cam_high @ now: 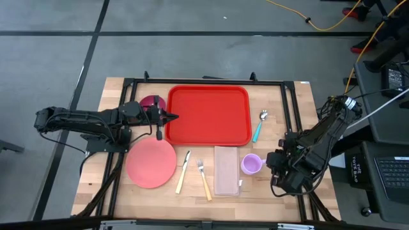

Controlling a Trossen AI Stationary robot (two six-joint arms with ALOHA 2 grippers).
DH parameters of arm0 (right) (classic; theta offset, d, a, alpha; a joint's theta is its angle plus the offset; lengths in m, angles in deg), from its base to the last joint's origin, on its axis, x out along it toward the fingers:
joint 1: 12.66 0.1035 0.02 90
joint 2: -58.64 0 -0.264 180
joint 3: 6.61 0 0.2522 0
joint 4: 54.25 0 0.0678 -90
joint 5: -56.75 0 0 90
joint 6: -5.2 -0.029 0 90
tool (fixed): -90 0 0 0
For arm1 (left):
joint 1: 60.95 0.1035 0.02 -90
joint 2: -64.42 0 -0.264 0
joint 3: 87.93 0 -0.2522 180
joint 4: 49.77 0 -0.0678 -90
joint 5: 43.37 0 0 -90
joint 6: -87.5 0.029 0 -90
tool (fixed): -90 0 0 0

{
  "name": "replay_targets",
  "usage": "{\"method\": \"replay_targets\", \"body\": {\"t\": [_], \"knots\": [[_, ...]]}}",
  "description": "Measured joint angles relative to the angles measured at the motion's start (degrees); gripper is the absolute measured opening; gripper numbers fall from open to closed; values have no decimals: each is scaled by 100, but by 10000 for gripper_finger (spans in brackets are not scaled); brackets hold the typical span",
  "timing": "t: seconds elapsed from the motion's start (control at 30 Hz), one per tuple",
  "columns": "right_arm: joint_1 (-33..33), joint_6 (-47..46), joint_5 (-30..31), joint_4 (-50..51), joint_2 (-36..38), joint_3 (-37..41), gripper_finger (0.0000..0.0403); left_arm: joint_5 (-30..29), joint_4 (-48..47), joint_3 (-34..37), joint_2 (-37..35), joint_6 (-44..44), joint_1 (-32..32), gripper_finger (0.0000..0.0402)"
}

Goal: Set up tray
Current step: Put the purple mug on the top left of the orange tray

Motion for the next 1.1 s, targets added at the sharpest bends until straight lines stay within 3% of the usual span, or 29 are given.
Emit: {"method": "replay_targets", "body": {"t": [0.2, 0.4, 1.1], "knots": [[-2, -129, -7, 5, 1, 401, 196, 4, -10, 0, 0, -119, 0, 4], [-11, -136, -335, -90, 1, 794, 197, 6, -13, 0, 0, -285, 0, 4], [-251, 341, -31, -1048, 1, 1554, 197, 6, -17, 0, 0, -410, 1, 4]]}}
